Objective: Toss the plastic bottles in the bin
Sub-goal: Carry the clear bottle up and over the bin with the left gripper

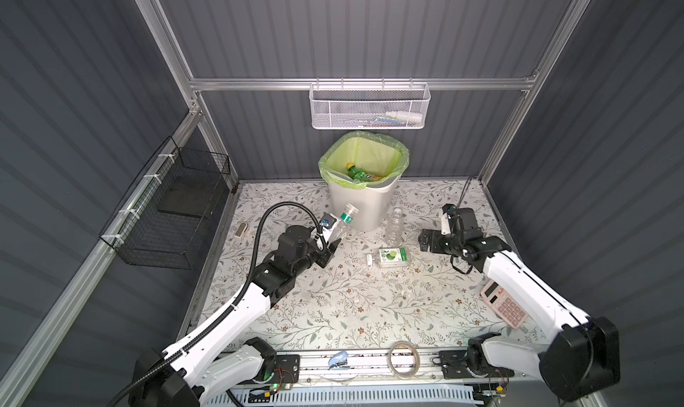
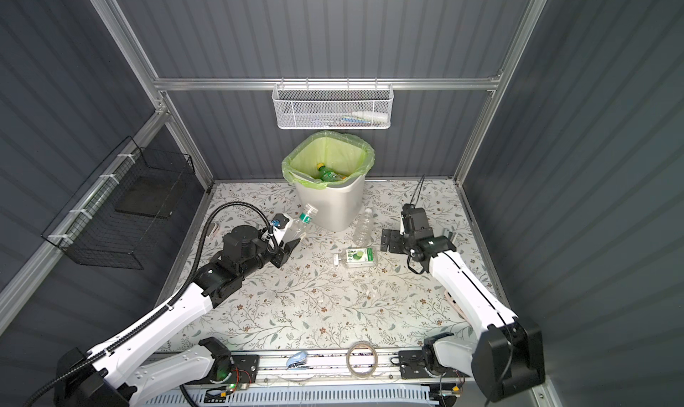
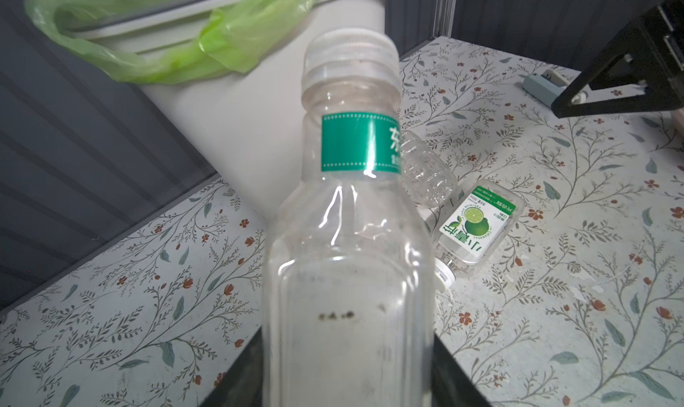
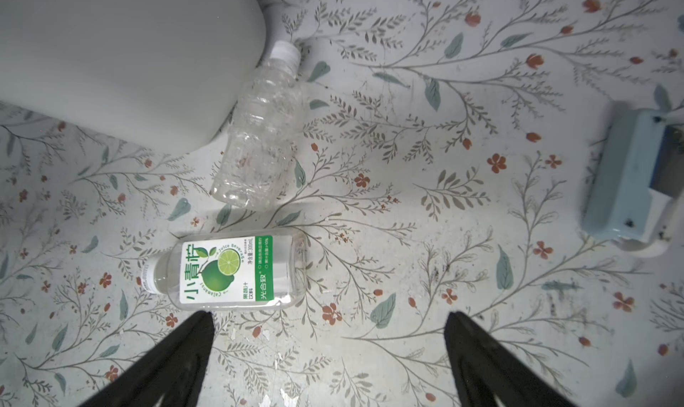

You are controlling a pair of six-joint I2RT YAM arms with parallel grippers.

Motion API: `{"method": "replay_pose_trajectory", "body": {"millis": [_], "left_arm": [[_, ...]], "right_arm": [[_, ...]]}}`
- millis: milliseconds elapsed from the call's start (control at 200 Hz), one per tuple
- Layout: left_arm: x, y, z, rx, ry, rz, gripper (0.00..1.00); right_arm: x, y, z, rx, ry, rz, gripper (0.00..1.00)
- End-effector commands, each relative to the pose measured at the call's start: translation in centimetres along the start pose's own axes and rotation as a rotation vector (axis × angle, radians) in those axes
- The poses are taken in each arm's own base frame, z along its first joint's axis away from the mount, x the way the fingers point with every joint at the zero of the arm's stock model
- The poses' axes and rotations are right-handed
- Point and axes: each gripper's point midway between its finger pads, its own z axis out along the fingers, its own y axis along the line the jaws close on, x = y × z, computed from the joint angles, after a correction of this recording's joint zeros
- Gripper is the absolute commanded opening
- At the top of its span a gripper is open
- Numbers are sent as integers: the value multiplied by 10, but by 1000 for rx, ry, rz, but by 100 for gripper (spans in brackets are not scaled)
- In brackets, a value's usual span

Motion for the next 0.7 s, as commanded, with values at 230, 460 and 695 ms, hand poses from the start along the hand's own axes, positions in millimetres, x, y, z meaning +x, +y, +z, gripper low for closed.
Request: {"method": "replay_pose_trajectory", "body": {"millis": [230,460,695], "left_arm": [[-73,27,-71,-129,-301,-23,53],[-138,42,-132,-191,-594,-34,53],[-218,36,-161,-144,-781,100,57]], "right_arm": [[-19,10,-14,-109,-115,103,92],[-24,14,-28,-147,-183,118,92],[-19,15,-39,-185,-242,126,92]]}}
